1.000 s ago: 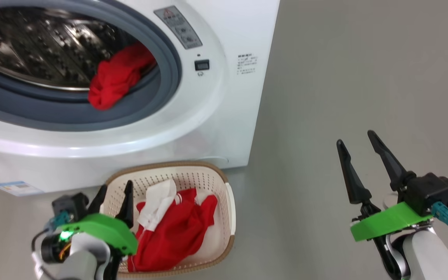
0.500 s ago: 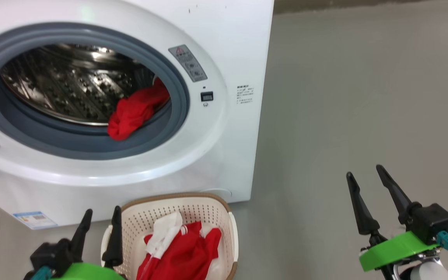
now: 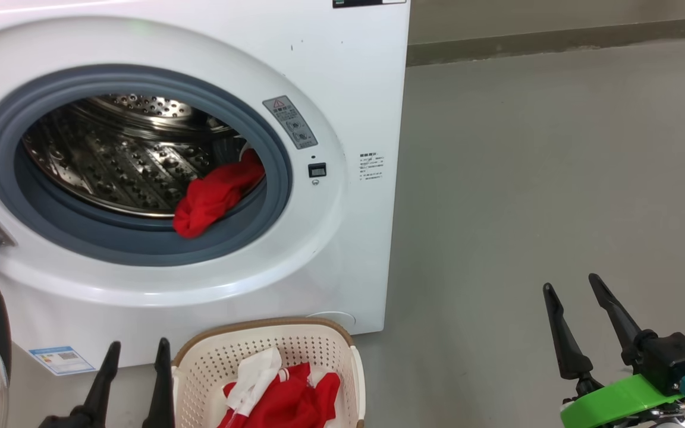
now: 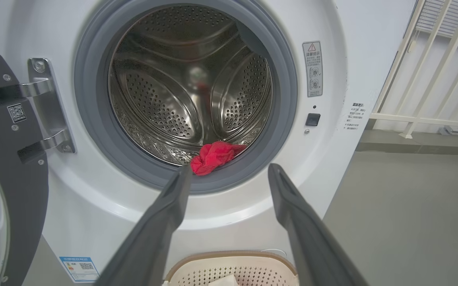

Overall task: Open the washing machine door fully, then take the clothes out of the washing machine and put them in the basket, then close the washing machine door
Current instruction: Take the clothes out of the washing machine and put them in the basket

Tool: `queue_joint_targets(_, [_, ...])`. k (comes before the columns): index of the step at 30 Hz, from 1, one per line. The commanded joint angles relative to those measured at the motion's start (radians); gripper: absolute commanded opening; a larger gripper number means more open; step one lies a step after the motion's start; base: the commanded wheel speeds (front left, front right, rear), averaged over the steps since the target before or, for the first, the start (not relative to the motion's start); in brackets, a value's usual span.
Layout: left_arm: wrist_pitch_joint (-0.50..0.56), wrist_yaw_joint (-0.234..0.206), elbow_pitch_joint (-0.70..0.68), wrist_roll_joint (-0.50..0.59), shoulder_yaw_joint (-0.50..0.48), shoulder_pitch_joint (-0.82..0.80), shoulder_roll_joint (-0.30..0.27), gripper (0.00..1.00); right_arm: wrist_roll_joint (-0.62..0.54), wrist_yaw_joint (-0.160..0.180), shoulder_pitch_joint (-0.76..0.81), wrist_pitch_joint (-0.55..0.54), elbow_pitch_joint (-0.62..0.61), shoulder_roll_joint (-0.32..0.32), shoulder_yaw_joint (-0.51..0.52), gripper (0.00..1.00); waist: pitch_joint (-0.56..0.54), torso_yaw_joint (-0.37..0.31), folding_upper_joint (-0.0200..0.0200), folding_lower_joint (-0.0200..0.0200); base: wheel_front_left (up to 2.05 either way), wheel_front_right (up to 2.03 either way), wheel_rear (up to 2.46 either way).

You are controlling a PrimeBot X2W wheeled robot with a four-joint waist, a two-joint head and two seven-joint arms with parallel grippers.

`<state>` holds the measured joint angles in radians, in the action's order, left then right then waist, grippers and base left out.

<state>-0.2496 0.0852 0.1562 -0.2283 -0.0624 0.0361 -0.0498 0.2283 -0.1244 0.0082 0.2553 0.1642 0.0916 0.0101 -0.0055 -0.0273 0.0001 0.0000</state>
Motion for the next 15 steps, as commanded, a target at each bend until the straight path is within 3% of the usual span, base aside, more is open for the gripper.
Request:
queue_joint_targets(1, [-0.012, -0.009, -0.033, 0.014, -0.035, -0.007, -0.008, 1.00, -0.007, -0.006, -0.011, 0.006, -0.028, 0.011, -0.016, 1.00, -0.003, 0.002, -0.0001, 0.0000, 0.00, 0.00, 0.00])
queue_joint_targets(15, [-0.012, -0.011, -0.043, 0.028, -0.035, 0.021, -0.002, 1.00, -0.011, -0.006, 0.011, 0.006, -0.026, 0.006, -0.014, 1.00, -0.017, 0.006, -0.0001, 0.0000, 0.00, 0.00, 0.00])
